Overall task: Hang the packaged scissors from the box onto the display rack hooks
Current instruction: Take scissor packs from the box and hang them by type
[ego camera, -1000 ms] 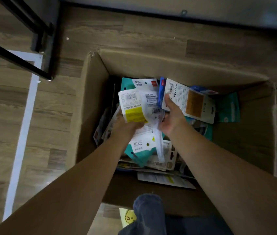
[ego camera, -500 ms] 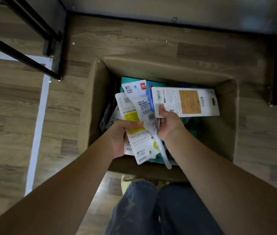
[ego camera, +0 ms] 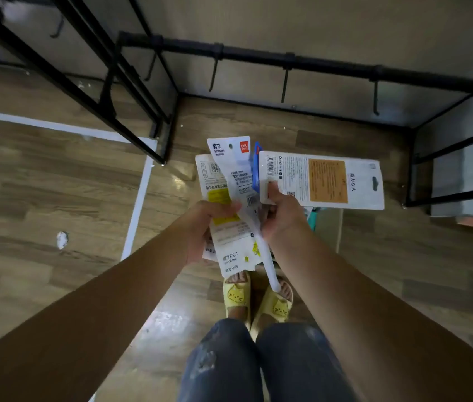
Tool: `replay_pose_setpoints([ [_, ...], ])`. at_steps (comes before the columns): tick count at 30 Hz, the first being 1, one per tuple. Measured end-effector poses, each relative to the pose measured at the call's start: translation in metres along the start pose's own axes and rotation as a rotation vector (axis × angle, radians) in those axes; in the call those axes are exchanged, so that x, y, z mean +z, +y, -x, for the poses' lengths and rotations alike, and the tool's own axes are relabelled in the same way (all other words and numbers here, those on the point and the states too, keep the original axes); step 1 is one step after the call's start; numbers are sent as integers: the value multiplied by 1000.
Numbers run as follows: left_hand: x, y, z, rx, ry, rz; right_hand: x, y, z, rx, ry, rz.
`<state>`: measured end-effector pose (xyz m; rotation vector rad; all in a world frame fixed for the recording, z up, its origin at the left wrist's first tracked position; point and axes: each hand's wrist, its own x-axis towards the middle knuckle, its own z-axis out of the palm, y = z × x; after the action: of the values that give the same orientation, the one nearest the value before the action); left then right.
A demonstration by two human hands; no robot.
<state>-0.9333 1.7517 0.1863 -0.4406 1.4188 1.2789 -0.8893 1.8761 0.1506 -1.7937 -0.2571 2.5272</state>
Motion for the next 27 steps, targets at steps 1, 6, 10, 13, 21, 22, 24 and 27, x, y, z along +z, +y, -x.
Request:
replay_pose_setpoints([
  [1, 5, 11, 21, 35, 2, -23, 7, -5, 22, -27, 12, 22],
  [6, 28, 62, 115, 288, -31, -161, 35, -33, 131, -124, -97, -10],
  [10, 47, 93, 182, 380, -11, -281, 44, -48, 212, -260, -220, 130],
  [13, 63, 113, 220, 468, 33, -273, 54, -54, 259, -336, -311, 43],
  [21, 112, 162, 282, 621, 106, -325, 82, -88, 328, -597, -450, -55],
  [22, 115, 167, 287, 636, 117, -324, 85, -90, 334, -740, -415, 2],
  [24, 117, 177, 296, 650, 141, -311, 88, -96, 347, -894, -427, 100],
  [27, 112, 190, 310, 690, 147, -329, 84, -111, 360, -1094, -471, 268],
])
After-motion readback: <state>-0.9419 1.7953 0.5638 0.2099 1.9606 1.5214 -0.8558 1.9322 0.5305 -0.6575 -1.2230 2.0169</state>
